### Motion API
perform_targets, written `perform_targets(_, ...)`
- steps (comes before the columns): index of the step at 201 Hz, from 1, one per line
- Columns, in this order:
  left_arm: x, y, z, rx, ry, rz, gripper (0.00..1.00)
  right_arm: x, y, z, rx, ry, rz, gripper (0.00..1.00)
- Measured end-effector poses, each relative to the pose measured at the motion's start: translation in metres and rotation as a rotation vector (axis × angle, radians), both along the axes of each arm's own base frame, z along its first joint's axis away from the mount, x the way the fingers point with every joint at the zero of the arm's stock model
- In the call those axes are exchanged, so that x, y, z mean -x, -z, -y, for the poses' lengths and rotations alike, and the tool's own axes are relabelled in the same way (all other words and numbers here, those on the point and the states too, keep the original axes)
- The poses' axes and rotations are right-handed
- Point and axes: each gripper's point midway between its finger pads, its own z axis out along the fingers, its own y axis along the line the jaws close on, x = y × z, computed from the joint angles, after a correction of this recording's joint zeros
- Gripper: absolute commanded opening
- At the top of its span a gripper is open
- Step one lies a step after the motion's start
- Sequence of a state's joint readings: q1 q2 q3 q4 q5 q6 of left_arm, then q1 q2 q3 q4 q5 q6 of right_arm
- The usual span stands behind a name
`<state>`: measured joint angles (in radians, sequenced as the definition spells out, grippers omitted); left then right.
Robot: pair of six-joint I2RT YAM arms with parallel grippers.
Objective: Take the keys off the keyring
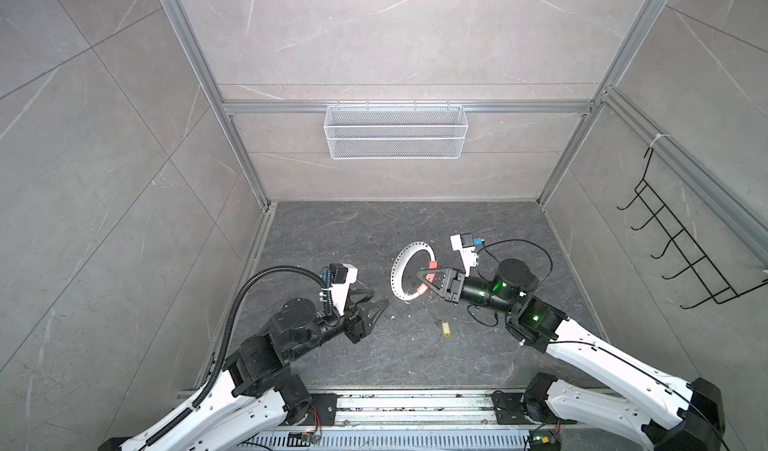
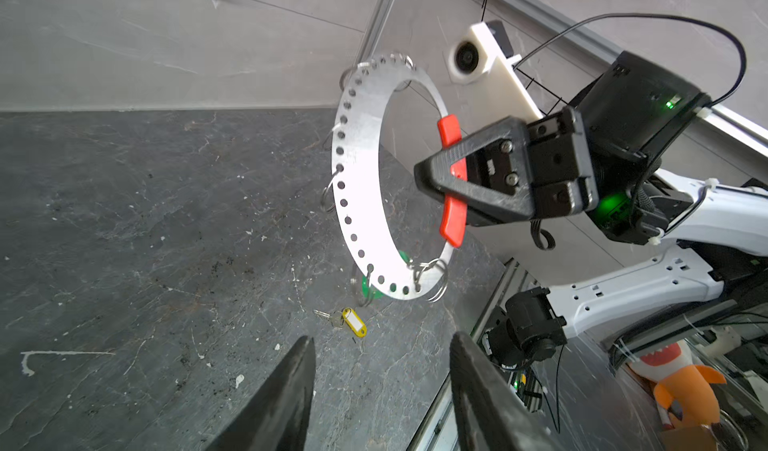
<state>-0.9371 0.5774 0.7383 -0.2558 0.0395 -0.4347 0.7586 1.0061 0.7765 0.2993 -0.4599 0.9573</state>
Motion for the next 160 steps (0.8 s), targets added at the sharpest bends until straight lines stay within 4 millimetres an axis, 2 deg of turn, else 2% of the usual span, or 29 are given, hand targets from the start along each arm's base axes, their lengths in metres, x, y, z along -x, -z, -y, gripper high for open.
perform_targets(31,-0.001,-0.002,0.003,0.026,0.006,0.007,0.57,0.004,-0.010,-0.001,-0.048,-0.027,-0.004,0.00)
perform_targets(87,-0.001,-0.018,0.009,0.095,0.021,0.046,0.59,0.011,-0.014,-0.003,-0.066,-0.066,0.003,0.00)
perform_targets(117,-0.006,-0.017,0.014,0.089,0.016,0.045,0.59,0.014,-0.013,-0.003,-0.081,-0.083,-0.001,0.00)
perform_targets(134,-0.008,-0.015,0.018,0.086,0.021,0.044,0.54,0.016,-0.012,-0.004,-0.087,-0.093,-0.004,0.00)
perform_targets(160,-0.010,-0.013,0.025,0.076,0.039,0.043,0.39,0.018,-0.008,-0.004,-0.094,-0.108,-0.015,0.00)
